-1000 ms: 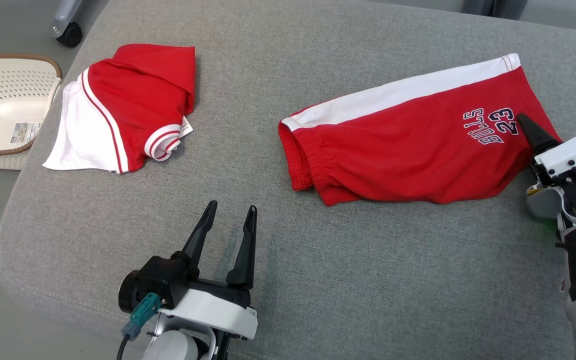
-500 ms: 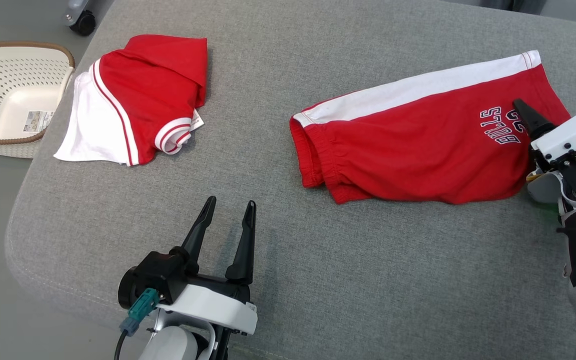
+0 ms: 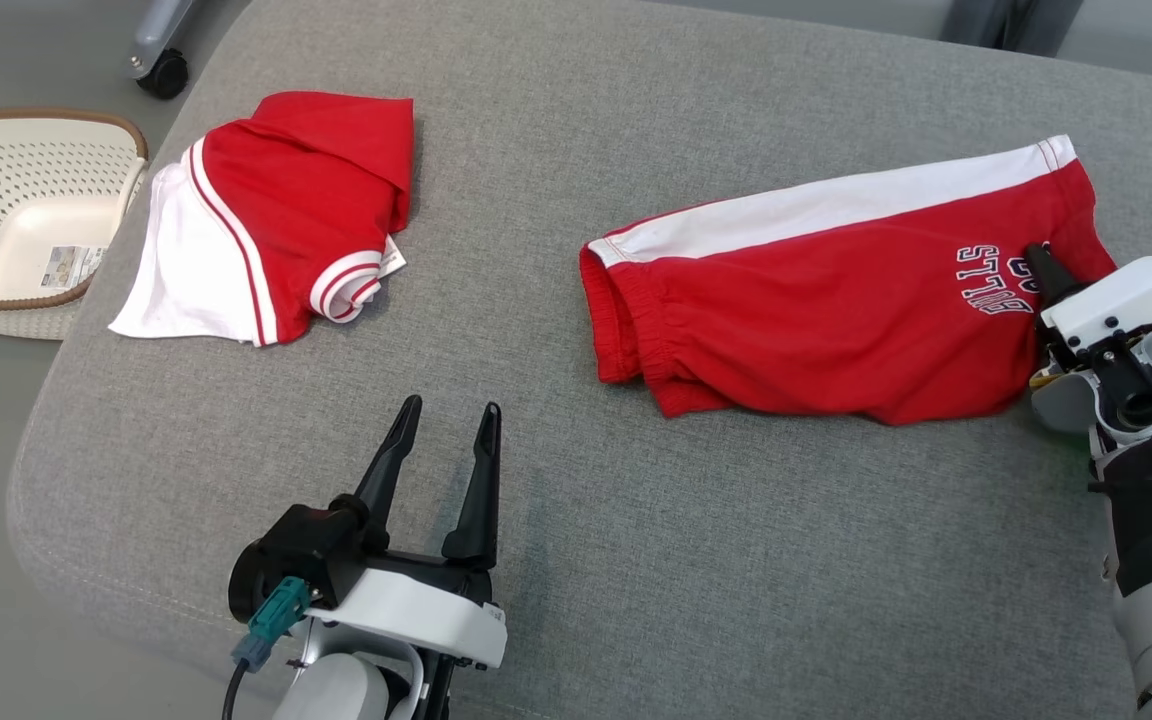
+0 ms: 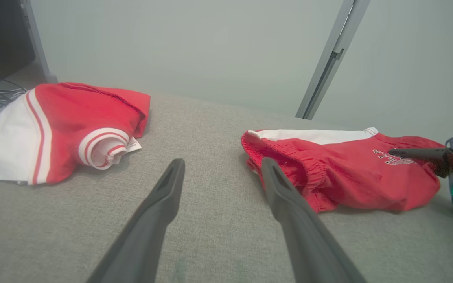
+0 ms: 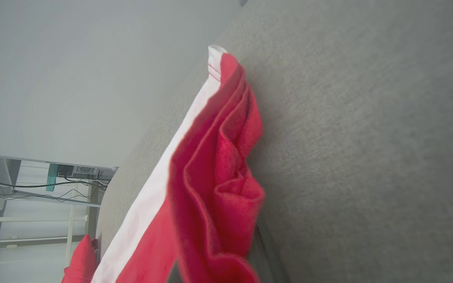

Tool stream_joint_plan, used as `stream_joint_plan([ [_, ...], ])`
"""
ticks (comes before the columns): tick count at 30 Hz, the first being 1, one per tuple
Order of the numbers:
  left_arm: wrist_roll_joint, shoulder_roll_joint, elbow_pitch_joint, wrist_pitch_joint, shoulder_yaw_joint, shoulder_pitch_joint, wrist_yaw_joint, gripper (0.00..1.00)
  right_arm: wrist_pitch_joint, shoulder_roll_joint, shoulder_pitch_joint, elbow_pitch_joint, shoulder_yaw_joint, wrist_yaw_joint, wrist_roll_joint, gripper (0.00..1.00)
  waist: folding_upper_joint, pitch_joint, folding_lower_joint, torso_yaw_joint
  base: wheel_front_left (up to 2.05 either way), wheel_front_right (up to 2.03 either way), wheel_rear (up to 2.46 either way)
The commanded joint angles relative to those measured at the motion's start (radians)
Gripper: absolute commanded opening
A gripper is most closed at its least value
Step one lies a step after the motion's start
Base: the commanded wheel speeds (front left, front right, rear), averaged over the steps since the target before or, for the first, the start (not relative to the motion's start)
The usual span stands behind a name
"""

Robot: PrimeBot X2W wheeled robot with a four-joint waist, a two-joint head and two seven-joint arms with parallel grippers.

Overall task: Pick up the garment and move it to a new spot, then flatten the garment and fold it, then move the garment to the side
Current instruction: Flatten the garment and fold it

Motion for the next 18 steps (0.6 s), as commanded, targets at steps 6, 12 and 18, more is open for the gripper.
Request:
stream_joint_plan([
  [6, 0.008, 0.004, 0.007, -0.002, 0.013, 0.018, -0.005, 1.0, -0.076, -0.001, 0.086, 0.011, -0.054, 0.0, 0.019, 0.0, 0.0, -0.041, 0.0, -0.033, 0.0, 0.0, 0.0],
  [12, 0.011, 0.004, 0.012, -0.002, 0.018, 0.028, -0.007, 1.0, -0.132, 0.001, 0.143, -0.002, -0.097, -0.001, 0.028, 0.0, 0.0, -0.065, 0.0, -0.056, 0.0, 0.0, 0.0],
  [18, 0.02, 0.004, 0.017, -0.002, 0.024, 0.041, -0.013, 1.0, -0.173, -0.006, 0.214, -0.033, -0.164, -0.002, 0.039, 0.0, 0.0, -0.086, 0.0, -0.083, 0.0, 0.0, 0.0],
])
